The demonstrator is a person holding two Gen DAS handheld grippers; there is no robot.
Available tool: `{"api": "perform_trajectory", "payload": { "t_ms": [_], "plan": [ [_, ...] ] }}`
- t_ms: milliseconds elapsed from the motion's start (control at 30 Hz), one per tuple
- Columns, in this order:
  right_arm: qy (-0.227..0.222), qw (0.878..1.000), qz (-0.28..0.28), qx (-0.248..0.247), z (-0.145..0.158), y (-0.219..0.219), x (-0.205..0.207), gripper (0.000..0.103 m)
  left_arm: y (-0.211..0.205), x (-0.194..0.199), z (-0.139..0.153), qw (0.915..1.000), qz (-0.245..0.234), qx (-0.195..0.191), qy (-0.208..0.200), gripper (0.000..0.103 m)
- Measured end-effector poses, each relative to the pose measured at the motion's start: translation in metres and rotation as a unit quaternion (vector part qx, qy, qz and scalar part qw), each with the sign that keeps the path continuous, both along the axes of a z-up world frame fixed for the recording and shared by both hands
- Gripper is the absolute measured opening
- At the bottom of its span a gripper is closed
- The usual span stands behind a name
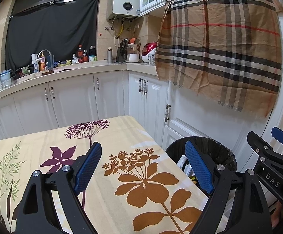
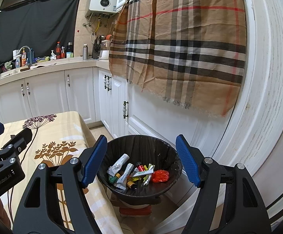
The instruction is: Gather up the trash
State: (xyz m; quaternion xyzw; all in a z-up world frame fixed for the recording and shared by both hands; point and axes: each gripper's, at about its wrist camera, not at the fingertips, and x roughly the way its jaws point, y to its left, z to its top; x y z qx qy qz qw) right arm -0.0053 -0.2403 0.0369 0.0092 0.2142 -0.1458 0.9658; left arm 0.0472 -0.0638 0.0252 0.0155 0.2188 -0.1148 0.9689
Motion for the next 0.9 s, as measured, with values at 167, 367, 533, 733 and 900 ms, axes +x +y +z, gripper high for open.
{"api": "perform_trajectory", "payload": {
  "t_ms": [167, 367, 533, 733, 900],
  "plan": [
    [0.000, 1.000, 0.001, 0.000, 0.000, 0.002, 0.000, 0.071, -0.002, 0.000, -0.001, 1.0000, -0.001, 0.006, 0.000, 0.085],
    [0.002, 1.000, 0.003, -0.001, -0.001, 0.005, -0.001, 0.071, -0.003, 0.000, -0.002, 1.0000, -0.007, 0.005, -0.001, 0.085],
    [0.002, 1.000, 0.003, -0.001, -0.001, 0.006, 0.000, 0.071, -0.007, -0.003, -0.002, 0.9998, -0.011, 0.010, -0.013, 0.089],
    [0.003, 1.000, 0.004, -0.003, -0.002, 0.007, 0.000, 0.071, -0.005, -0.003, 0.000, 0.9998, -0.010, 0.002, -0.016, 0.091],
    [0.004, 1.000, 0.013, -0.003, -0.002, 0.012, 0.002, 0.076, 0.004, 0.001, -0.002, 0.9999, 0.009, 0.007, -0.007, 0.091]
  ]
}}
